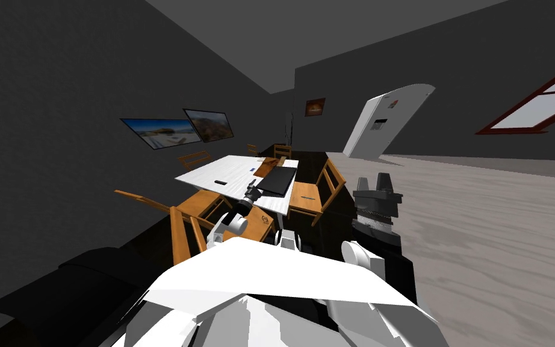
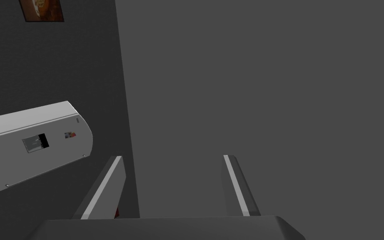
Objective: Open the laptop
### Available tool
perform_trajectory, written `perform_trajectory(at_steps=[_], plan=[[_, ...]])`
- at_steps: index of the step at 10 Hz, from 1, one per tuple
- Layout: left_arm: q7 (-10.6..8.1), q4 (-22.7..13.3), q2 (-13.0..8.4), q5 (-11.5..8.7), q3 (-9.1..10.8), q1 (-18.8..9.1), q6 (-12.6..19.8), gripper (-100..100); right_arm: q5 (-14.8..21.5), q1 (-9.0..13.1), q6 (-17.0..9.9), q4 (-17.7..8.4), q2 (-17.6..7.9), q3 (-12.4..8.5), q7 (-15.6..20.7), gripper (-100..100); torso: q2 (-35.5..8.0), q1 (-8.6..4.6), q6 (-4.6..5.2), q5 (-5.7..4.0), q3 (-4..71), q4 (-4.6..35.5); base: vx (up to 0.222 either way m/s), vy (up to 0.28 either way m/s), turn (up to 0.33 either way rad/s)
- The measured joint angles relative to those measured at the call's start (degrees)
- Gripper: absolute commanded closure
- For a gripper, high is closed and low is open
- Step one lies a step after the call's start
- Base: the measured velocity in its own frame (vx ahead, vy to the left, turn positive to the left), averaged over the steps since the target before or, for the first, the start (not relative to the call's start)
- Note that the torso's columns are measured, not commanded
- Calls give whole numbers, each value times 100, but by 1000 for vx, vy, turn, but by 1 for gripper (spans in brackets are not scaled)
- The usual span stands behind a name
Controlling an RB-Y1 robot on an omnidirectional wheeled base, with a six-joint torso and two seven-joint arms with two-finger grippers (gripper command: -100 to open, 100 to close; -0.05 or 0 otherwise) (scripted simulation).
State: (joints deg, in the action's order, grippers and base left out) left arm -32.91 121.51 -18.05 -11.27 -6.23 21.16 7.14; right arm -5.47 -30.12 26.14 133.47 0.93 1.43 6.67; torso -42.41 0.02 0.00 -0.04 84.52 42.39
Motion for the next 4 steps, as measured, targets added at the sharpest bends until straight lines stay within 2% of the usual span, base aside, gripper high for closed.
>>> perform_trajectory(at_steps=[4], plan=[[4, -37, -4, 2, -9, 27, 33, 0, 0, 0, 0, 0, 0, 0, 0, 0, -1, -9, 0, -2, -2, 0, 0, 0, 0]])
